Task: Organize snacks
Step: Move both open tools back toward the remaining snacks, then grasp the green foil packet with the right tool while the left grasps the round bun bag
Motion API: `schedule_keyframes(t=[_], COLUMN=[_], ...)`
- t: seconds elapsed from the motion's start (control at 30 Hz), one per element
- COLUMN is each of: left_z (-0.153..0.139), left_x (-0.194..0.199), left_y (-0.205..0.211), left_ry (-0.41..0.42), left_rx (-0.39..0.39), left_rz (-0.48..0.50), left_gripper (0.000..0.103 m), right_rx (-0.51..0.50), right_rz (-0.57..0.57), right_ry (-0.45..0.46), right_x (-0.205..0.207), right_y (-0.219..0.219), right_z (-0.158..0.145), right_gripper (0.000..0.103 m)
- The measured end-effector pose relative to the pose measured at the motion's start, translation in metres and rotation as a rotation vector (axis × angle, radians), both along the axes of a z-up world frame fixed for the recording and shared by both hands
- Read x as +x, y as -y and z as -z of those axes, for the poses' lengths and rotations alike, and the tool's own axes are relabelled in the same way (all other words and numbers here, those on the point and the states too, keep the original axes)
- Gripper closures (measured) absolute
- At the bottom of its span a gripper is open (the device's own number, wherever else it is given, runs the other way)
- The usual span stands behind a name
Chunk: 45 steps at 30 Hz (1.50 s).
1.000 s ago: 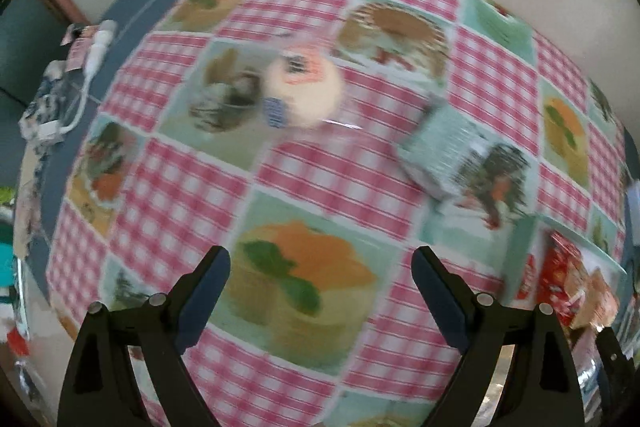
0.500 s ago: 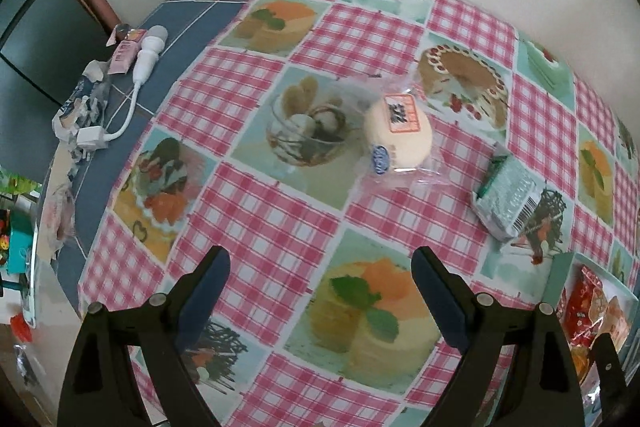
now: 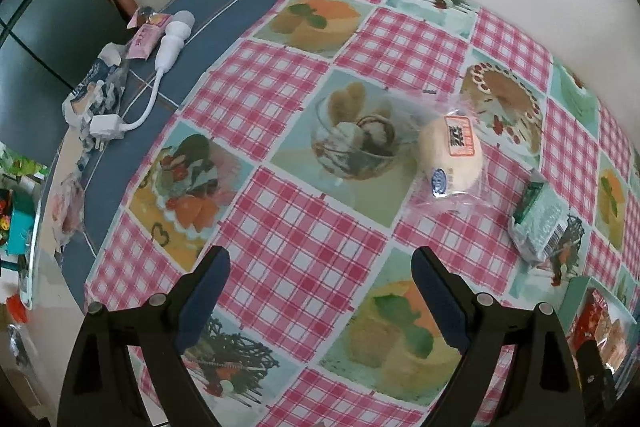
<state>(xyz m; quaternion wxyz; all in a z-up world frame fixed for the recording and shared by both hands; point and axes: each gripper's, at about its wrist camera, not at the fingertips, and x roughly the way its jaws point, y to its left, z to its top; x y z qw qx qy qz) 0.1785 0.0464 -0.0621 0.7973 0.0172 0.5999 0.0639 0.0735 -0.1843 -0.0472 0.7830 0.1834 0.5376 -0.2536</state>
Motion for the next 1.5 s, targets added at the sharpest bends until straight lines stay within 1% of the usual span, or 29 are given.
schedule_keyframes(t=[0.17, 0.3, 0.63, 0.8, 1.07, 1.17, 1.37, 1.5], left_z=[0.000, 0.000, 0.000, 0.005, 0.017, 0.023, 0.031, 0.033], left_x=[0.006, 0.013, 0.031, 0.037, 0.050, 0.056, 0.063, 0.065], left_y=[-0.007, -0.009, -0.001, 0.007, 0.015, 0.021, 0.037, 0.049], left_ry=[-0.003, -0.004, 0.031, 0.042, 0.064, 0.067, 0.077, 0.086], left_rx=[-0.015, -0.041, -0.119, -0.153, -0.213, -0.224, -0.235, -0.227], left_rz=[-0.020, -0.023, -0.010, 0.006, 0.002, 0.011, 0.065, 0.102], left_gripper=[0.011, 0.011, 0.011, 0.011, 0.011, 0.011, 0.011, 0.011], right_rx=[-0.002, 0.021, 0.096, 0.099, 0.087, 0.078, 0.070, 0.065], right_rz=[-0.045, -0.061, -0.045, -0.051, -0.095, -0.108, -0.124, -0.133], right_ry=[0.008, 0.032, 0.117, 0.165, 0.159, 0.160, 0.162, 0.162], right_x=[0.009, 0.015, 0.034, 0.045, 0.061, 0.065, 0.076, 0.085], right_y=[-0.010, -0.011, -0.007, -0.011, -0.021, -0.025, -0.028, -0.030], right_z=[0.003, 0.004, 0.008, 0.010, 0.026, 0.029, 0.036, 0.042], right_gripper=[0.000, 0.000, 0.000, 0.000, 0.000, 0.000, 0.000, 0.000])
